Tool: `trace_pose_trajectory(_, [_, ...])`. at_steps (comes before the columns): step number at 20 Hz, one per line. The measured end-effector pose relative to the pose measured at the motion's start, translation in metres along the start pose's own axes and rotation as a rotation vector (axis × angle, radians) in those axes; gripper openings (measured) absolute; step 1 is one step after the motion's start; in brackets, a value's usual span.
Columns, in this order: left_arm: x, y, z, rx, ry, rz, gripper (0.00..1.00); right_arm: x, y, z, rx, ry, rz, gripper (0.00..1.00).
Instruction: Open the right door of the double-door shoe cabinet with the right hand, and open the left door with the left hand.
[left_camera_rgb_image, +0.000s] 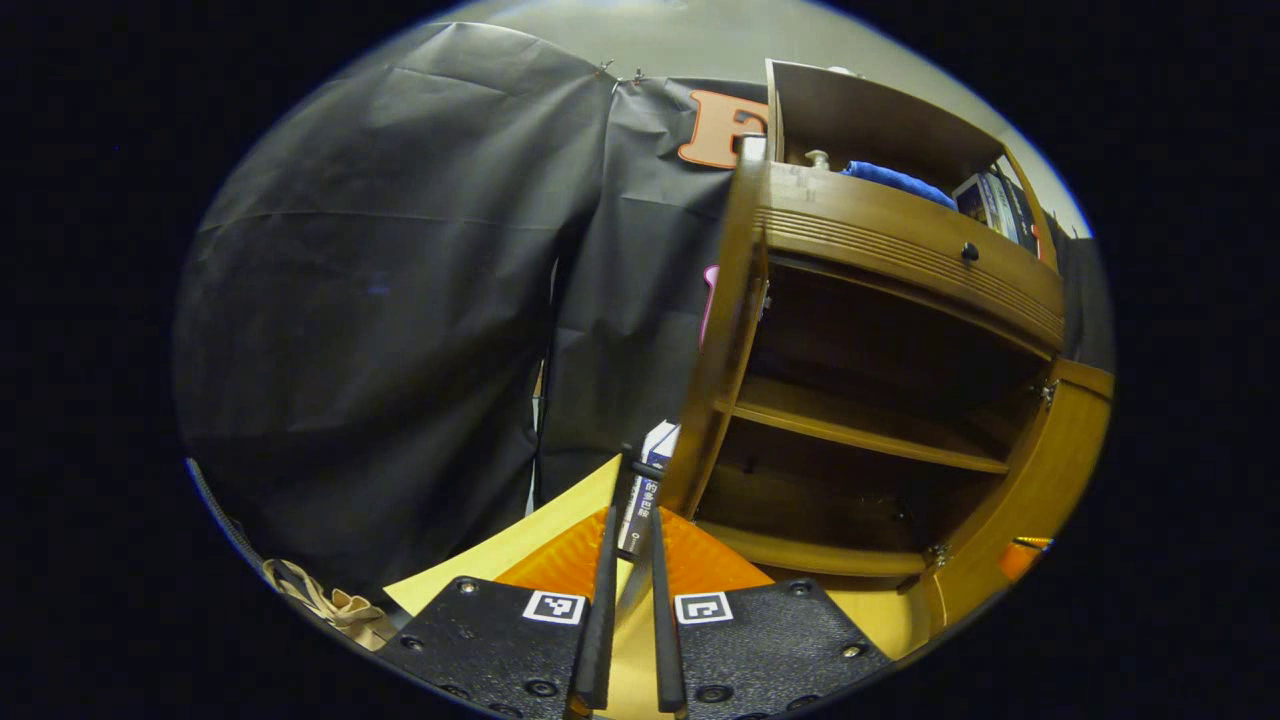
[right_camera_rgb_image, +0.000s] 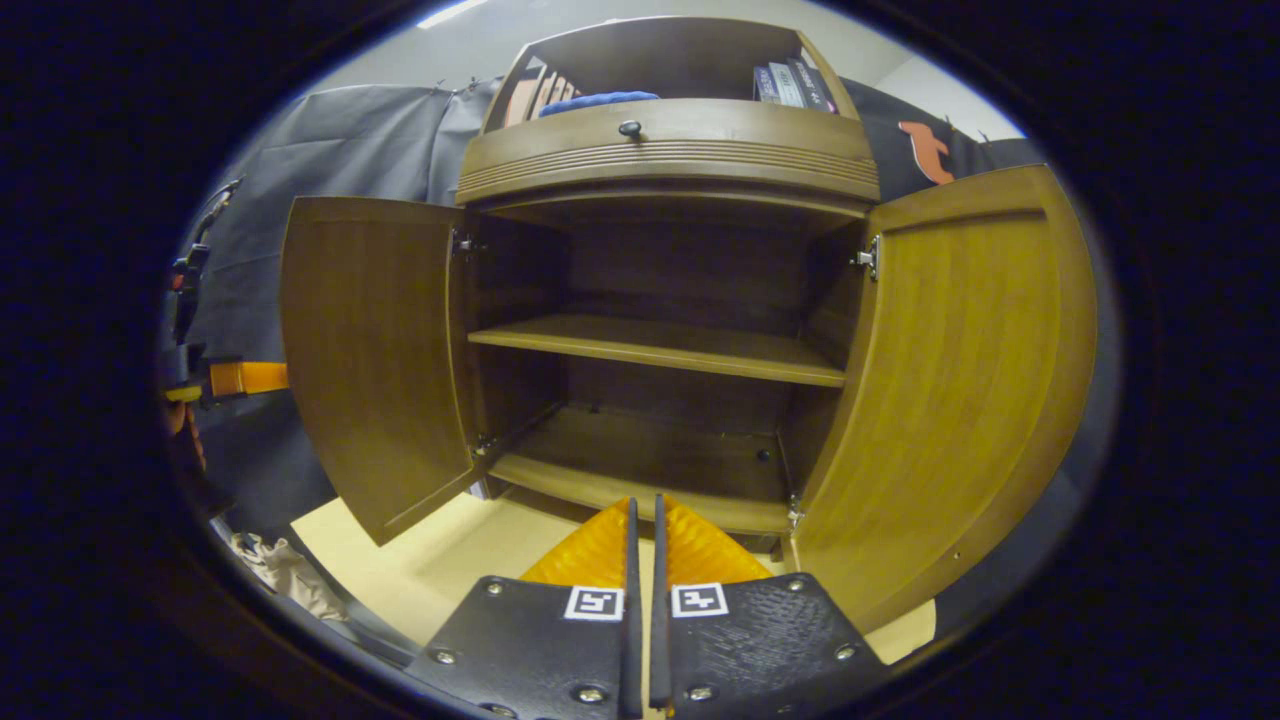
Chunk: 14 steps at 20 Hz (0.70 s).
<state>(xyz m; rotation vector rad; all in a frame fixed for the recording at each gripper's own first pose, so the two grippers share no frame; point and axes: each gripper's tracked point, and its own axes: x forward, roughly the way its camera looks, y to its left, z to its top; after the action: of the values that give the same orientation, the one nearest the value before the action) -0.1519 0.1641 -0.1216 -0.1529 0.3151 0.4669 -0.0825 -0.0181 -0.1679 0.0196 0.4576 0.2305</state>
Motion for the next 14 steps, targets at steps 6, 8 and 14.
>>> trace_pose_trajectory(6, [0.003, -0.021, -0.003, 0.036, 0.0, -0.035, 0.19, -0.001, -0.008, 0.0, 0.01, 0.002, -0.023, 0.04])
trace_pose_trajectory(8, [0.006, -0.025, -0.001, 0.046, -0.001, -0.044, 0.1, -0.001, -0.011, 0.001, 0.014, 0.002, -0.032, 0.04])
trace_pose_trajectory(14, [0.013, -0.025, 0.002, 0.06, 0.002, -0.049, 0.19, 0.0, -0.017, -0.001, 0.025, 0.005, -0.053, 0.03])
